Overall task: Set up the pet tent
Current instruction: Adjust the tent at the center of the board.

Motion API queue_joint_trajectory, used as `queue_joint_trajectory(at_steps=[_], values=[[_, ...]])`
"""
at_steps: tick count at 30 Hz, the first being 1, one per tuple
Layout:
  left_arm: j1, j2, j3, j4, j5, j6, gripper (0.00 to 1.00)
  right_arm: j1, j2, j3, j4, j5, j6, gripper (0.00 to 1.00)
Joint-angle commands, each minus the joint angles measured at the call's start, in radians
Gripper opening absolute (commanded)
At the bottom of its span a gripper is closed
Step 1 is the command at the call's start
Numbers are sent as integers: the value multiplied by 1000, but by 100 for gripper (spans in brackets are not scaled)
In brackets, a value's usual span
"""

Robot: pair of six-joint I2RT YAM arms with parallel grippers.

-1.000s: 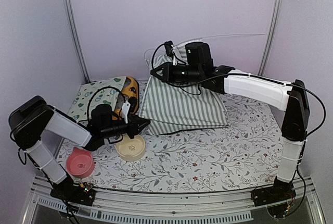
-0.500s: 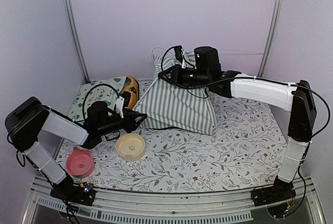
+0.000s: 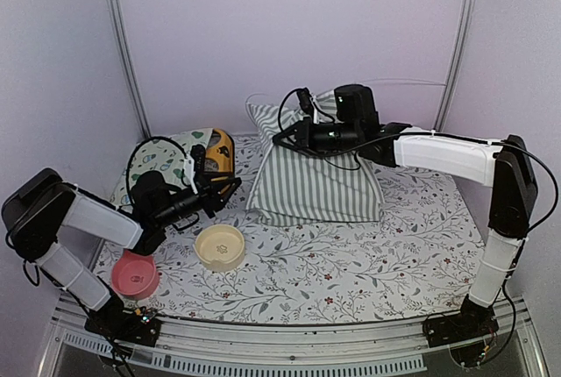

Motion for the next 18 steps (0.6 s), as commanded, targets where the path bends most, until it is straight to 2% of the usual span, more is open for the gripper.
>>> queue_joint_trajectory(at_steps=[1,5,18], values=[[12,-27,-20,14,42,10,37,-15,-15,-5,-32,-27,32,0],[-2,-13,-16,-50,62,19,40,-17,-10,5,-31,-32,32,0],[-84,76,51,-228,-38,104,36,-18,-6,18,-37,-33,19,0]])
